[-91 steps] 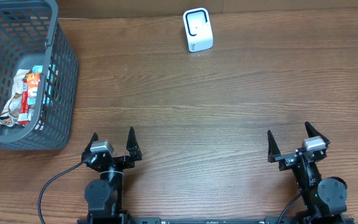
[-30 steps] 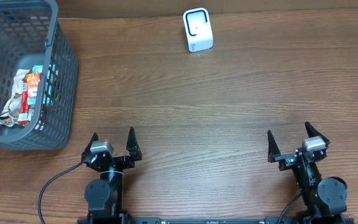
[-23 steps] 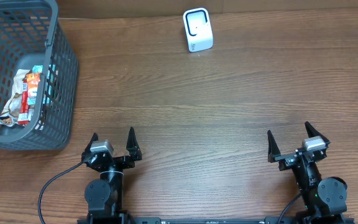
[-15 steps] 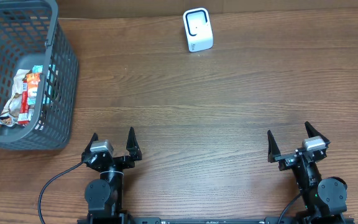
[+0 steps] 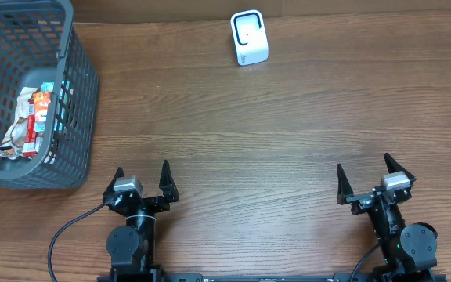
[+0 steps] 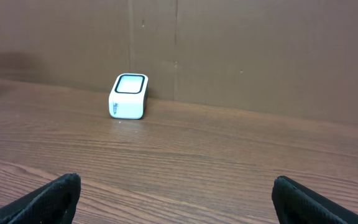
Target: Scan the item barcode
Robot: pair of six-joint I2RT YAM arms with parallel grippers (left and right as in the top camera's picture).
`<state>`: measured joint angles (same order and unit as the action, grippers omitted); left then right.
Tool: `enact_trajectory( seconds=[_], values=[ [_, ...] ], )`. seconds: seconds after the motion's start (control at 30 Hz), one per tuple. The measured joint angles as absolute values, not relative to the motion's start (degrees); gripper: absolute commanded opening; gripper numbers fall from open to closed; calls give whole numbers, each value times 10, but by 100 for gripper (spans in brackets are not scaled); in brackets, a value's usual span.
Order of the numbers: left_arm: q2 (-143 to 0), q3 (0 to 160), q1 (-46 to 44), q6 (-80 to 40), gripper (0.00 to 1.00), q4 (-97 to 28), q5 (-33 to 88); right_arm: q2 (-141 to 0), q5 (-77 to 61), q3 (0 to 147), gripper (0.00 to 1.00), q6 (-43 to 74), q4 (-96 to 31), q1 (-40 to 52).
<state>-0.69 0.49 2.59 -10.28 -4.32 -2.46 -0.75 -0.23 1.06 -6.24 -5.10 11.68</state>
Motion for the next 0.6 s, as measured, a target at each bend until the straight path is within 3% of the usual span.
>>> enact_trajectory(
  seconds=[0.27, 0.6],
  values=[
    [-7, 9, 26, -103, 100, -52, 21, -8, -2, 11, 100, -62, -51, 117],
    [-8, 213, 26, -102, 100, -235, 48, -8, -3, 11, 100, -62, -51, 117]
  ],
)
